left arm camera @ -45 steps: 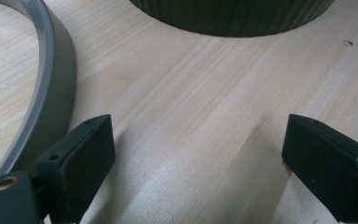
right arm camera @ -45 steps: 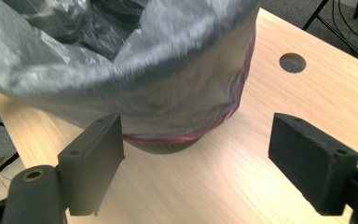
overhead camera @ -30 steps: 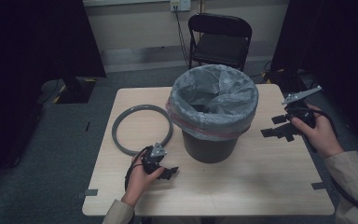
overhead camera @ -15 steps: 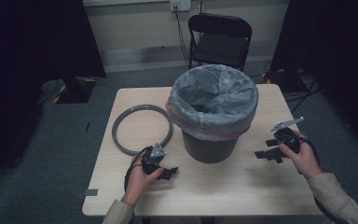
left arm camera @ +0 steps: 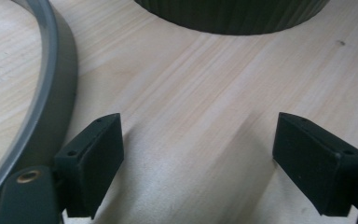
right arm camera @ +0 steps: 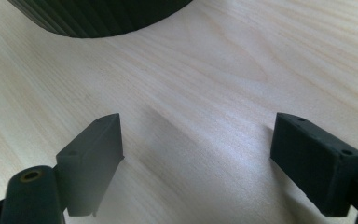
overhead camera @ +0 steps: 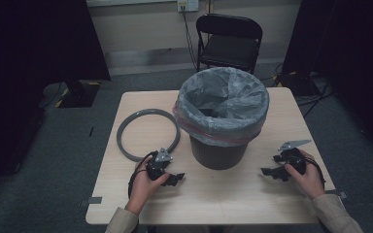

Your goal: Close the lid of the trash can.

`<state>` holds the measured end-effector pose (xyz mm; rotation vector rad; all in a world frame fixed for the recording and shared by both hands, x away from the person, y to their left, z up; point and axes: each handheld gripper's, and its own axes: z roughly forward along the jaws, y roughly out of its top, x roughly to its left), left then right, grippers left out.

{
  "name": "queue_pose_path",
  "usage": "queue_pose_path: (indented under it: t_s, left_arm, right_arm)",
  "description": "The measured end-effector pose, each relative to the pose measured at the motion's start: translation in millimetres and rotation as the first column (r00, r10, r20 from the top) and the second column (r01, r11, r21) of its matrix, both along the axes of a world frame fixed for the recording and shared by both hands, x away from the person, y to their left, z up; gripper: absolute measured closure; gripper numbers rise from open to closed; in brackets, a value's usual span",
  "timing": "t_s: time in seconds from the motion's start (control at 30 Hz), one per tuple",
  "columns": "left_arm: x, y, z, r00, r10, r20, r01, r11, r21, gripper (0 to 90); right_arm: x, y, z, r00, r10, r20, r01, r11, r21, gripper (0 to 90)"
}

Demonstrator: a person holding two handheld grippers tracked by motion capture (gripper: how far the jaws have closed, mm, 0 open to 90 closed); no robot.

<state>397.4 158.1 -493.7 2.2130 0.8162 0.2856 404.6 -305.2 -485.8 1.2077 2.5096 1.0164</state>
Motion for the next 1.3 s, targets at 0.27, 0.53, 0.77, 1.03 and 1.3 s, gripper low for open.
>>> queue_pose_path:
  t_s: [0.27,0.53,0.77,1.03,1.3]
  left_arm:
    - [8.2,14.3,23.5,0.9988,0.046,0.015,-0.046,0.9989,-0.014,15.9]
    - [34.3,34.7,38.0,0.9921,0.125,0.008,-0.125,0.9921,-0.010,15.6]
    - [76.4,56.6,42.7,0.9681,0.249,0.030,-0.250,0.9670,0.050,16.0]
    - [91.5,62.0,19.5,0.9559,0.294,-0.004,-0.291,0.9491,0.121,17.2]
    - [60.8,56.9,6.2,0.9697,0.243,-0.031,-0.237,0.9641,0.119,20.5]
  right_arm:
    - [-14.4,4.4,-11.5,0.9895,0.010,0.144,-0.004,0.999,-0.037,11.8]
    - [-15.6,3.7,-13.7,0.9865,0.006,0.164,-0.002,1.000,-0.023,11.5]
    - [-15.7,3.8,-13.7,0.9864,0.005,0.164,-0.001,1.000,-0.024,11.6]
    - [-15.7,3.8,-13.8,0.9864,0.005,0.164,-0.002,1.000,-0.023,11.6]
    - [-15.7,3.8,-13.8,0.9864,0.005,0.165,-0.001,1.000,-0.023,11.6]
